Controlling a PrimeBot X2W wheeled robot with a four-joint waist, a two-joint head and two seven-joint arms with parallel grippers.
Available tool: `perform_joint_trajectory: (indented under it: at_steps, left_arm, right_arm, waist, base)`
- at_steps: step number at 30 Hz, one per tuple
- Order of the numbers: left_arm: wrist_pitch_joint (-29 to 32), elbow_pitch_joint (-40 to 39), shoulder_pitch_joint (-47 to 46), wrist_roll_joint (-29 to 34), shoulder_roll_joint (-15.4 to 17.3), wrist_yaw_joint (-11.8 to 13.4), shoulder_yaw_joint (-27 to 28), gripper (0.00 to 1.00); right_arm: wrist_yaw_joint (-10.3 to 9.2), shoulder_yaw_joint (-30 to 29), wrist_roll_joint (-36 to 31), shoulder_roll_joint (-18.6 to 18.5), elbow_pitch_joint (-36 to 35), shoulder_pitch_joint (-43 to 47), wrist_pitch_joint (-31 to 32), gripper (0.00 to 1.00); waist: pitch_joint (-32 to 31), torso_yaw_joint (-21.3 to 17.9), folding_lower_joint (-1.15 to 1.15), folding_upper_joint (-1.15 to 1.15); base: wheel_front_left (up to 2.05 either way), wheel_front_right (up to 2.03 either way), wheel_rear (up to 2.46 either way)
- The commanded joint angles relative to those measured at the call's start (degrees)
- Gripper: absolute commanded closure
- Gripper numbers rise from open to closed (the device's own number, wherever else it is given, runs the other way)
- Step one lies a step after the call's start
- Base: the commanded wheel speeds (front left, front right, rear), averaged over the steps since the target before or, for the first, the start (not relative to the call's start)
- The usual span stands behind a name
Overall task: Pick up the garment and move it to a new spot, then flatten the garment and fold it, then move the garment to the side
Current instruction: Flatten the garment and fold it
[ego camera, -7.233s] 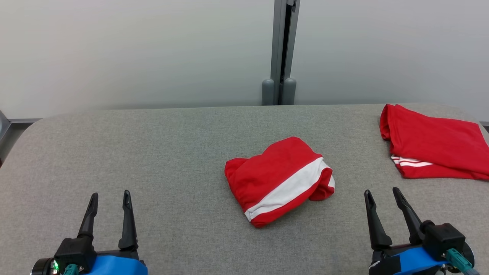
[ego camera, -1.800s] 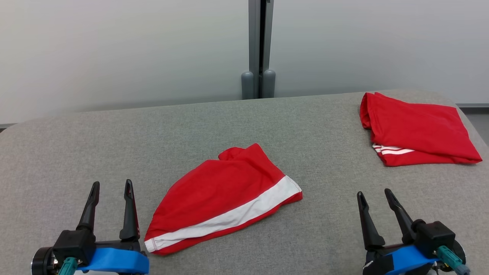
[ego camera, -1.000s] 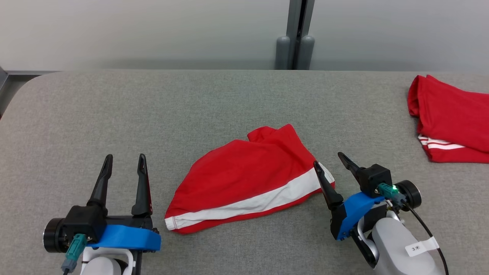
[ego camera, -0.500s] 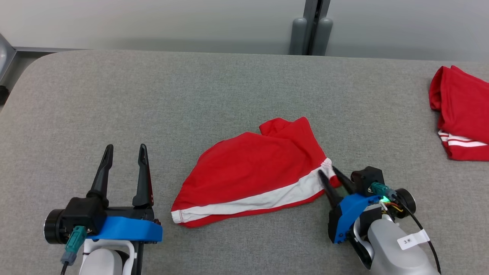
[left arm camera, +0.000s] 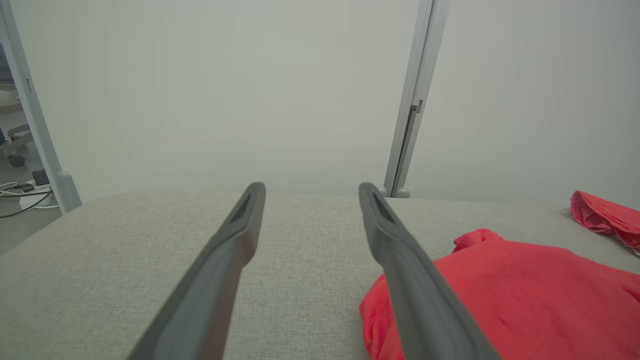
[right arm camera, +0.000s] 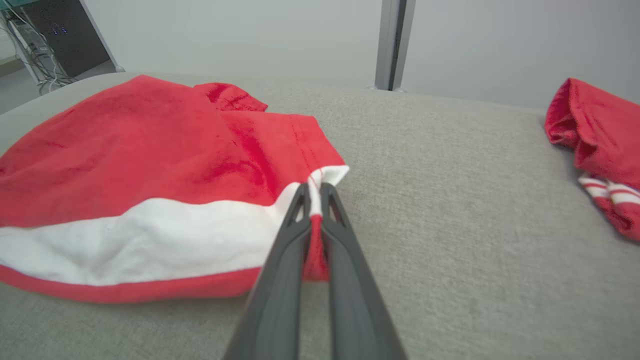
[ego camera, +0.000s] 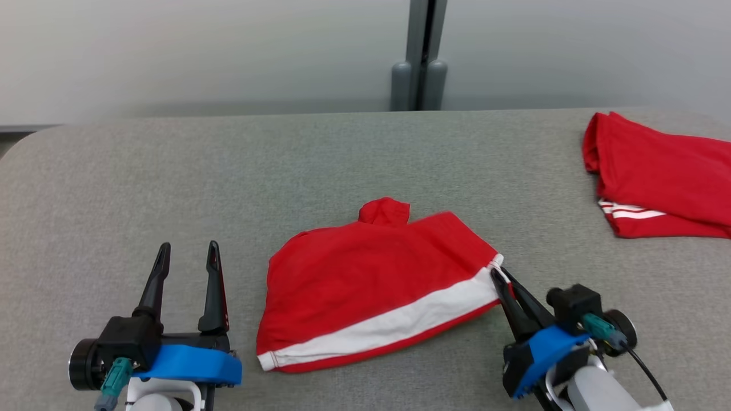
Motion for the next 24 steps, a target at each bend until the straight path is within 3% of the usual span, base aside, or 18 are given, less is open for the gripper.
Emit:
perform_joint_trajectory:
  at_steps: [1, 7, 13, 14, 15, 24]
  left_arm:
    - [0.00, -0.07, 0.62, -0.35, -0.04, 0.25, 0.09, 0.00]
    - [0.00, 0.10, 2.12, -0.70, -0.02, 0.20, -0.28, 0.00]
    - [0.00, 0.05, 2.59, -1.03, -0.02, 0.37, -0.69, 0.00]
    - [0.00, 0.08, 2.60, -1.10, -0.02, 0.38, -0.74, 0.00]
    - [0.00, 0.06, 2.63, -1.15, -0.02, 0.40, -0.78, 0.00]
    - [0.00, 0.14, 3.56, -0.49, -0.02, 0.16, 0.11, 0.00]
  right_arm:
    - [0.01, -0.54, 0.56, -0.68, -2.54, 2.53, -0.20, 1.00]
    - [0.01, -2.73, 0.35, -1.36, -12.05, 12.21, -0.19, 1.00]
    - [0.01, -5.28, 0.04, -0.45, -15.47, 18.77, -0.19, 1.00]
    - [0.01, -5.67, 0.01, -0.46, -15.99, 19.40, -0.19, 0.47]
    - [0.01, -5.97, -0.11, -0.43, -16.10, 19.98, -0.19, 0.00]
    - [0.01, -10.17, -1.24, 0.49, -22.09, 18.64, -0.19, 0.00]
  waist:
    - [-1.34, -1.50, 0.00, 0.00]
    - [-2.36, -3.43, 0.00, 0.00]
    - [-2.43, -4.14, 0.00, 0.00]
    - [-2.39, -4.25, 0.00, 0.00]
    - [-2.37, -4.35, 0.00, 0.00]
    - [-3.25, -4.80, 0.00, 0.00]
  base:
    - [0.00, 0.00, 0.00]
    - [0.00, 0.00, 0.00]
    - [0.00, 0.00, 0.00]
    - [0.00, 0.00, 0.00]
    - [0.00, 0.00, 0.00]
    - [0.00, 0.00, 0.00]
